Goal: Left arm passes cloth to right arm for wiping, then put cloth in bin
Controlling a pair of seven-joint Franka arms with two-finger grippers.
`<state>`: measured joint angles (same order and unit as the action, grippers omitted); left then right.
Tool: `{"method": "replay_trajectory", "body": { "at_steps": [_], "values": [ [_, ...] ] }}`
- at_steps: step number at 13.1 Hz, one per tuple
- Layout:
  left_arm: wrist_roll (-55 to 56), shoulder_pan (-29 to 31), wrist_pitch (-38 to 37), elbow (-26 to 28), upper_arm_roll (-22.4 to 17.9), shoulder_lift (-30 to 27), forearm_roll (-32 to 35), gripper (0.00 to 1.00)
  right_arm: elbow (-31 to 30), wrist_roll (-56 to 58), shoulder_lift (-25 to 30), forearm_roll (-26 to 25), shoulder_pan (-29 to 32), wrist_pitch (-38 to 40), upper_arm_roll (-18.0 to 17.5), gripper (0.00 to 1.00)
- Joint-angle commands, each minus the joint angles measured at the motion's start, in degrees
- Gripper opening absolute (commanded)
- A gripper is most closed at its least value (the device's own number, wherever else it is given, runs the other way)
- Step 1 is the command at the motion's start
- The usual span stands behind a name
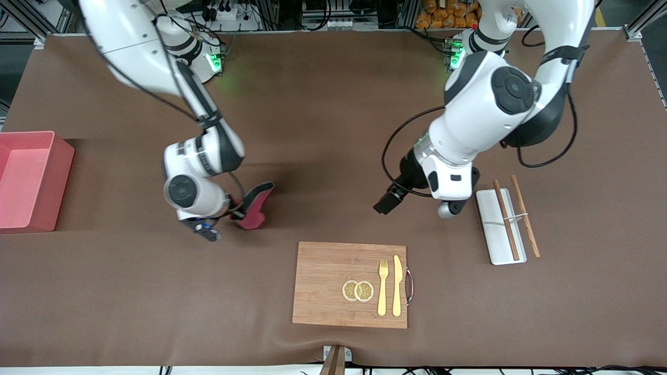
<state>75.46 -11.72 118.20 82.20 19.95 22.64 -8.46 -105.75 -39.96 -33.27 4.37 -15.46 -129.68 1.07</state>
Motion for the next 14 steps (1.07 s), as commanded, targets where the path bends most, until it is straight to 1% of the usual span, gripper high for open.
{"method": "replay_trajectory", "body": {
  "at_steps": [1,3,4,7,8,9,10,11,13,14],
  "values": [
    [-9.1,4.8,-6.7,0.7,0.3,-2.9,1.2,1.00,-1.4,15.1,2.0,-2.9,9.1,0.2,-0.5,0.00],
    [-15.9,8.1,-11.9,0.7,0.3,-4.5,1.2,1.00,-0.6,23.0,2.2,-11.1,13.8,0.3,1.0,0.00],
    [-19.2,9.7,-14.5,0.7,0.3,-5.5,1.2,1.00,0.4,26.5,2.2,-14.2,17.0,0.3,1.0,0.00],
    [-27.5,14.4,-19.5,0.9,0.3,-8.3,1.8,1.00,3.5,42.5,1.7,-17.3,25.4,0.0,1.1,0.00],
    [-30.1,15.3,-20.8,0.9,0.3,-9.3,4.0,1.00,5.1,48.2,1.6,-19.4,28.5,-0.2,1.1,0.00],
    [-32.9,15.8,-22.0,0.9,0.3,-10.1,6.2,1.00,7.2,53.7,1.6,-22.5,30.8,-0.2,1.0,0.00],
    [-35.3,16.4,-23.3,1.0,0.3,-10.9,6.9,1.00,8.5,55.9,1.6,-24.0,30.7,0.0,1.0,0.00],
    [-36.4,17.8,-24.1,1.1,0.4,-11.9,7.0,1.00,8.5,55.3,1.5,-24.1,29.9,0.0,1.0,0.00],
    [-39.6,18.9,-25.5,1.3,0.3,-13.5,7.1,1.00,8.2,48.8,-0.6,-23.8,27.3,0.0,1.0,0.00],
    [-43.7,18.4,-26.1,1.6,-1.1,-14.9,7.1,1.00,7.9,45.0,-1.3,-23.5,25.5,0.2,0.9,0.00]
  ]
}}
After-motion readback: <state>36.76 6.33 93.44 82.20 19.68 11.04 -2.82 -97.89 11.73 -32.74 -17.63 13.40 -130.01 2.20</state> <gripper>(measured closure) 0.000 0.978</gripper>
